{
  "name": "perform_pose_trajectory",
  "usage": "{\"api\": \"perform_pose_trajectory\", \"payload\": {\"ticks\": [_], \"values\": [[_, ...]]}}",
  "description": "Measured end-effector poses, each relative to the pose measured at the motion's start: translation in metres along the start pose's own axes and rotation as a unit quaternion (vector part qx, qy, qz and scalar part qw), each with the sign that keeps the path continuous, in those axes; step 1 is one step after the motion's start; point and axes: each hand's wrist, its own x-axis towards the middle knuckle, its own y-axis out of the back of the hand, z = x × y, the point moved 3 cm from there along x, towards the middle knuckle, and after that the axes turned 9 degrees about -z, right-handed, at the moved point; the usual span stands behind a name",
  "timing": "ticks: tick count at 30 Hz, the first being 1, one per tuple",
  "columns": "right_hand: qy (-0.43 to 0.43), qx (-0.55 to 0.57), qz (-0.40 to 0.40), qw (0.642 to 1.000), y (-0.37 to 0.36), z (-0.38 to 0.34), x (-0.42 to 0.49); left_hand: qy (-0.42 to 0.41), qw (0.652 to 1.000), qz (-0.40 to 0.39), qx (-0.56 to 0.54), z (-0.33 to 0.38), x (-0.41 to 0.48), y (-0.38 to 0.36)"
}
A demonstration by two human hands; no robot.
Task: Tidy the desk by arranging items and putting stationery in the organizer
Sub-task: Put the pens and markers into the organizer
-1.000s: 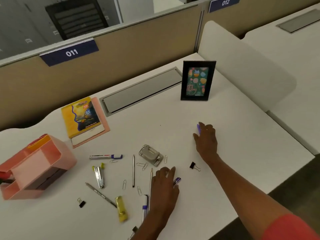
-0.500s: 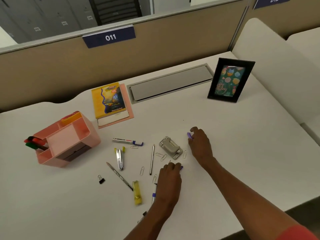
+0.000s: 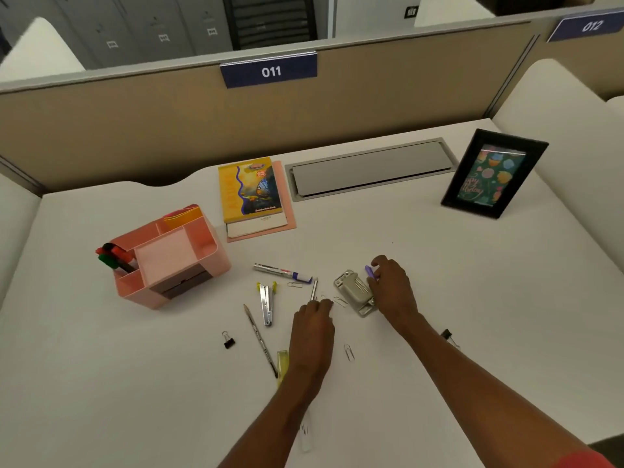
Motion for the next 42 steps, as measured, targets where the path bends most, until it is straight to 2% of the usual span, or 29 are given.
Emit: {"api": "perform_pose_trajectory", "payload": {"ticks": [7,11,16,20,24,27,29,33,42], "values": [[-0.005,-0.015,-0.034,0.999,-0.013,-0.033,0.016,0.082,0.984,0.033,-0.152,-0.032,0.018,0.028],[0.047,-0.047,0.016,0.998,-0.012,-0.064,0.019,0.097,0.967,0.075,-0.223,-0.041,0.02,0.056],[0.153,0.009,0.071,0.986,-0.021,-0.128,0.011,0.075,0.939,0.192,-0.274,-0.059,0.009,0.126],[0.243,0.053,0.101,0.963,-0.028,-0.188,-0.004,0.07,0.904,0.322,-0.274,-0.089,-0.015,0.197],[0.282,0.161,0.085,0.942,-0.036,-0.244,-0.021,0.092,0.857,0.457,-0.219,-0.132,-0.045,0.259],[0.313,0.21,0.068,0.924,-0.045,-0.282,-0.038,0.094,0.83,0.517,-0.189,-0.158,-0.061,0.284],[0.331,0.234,0.054,0.913,-0.053,-0.305,-0.045,0.099,0.821,0.532,-0.182,-0.174,-0.064,0.29],[0.373,0.237,0.022,0.897,-0.072,-0.345,-0.056,0.094,0.83,0.516,-0.186,-0.197,-0.062,0.285],[0.403,0.204,-0.011,0.892,-0.106,-0.395,-0.061,0.144,0.842,0.458,-0.246,-0.227,-0.052,0.25]]}}
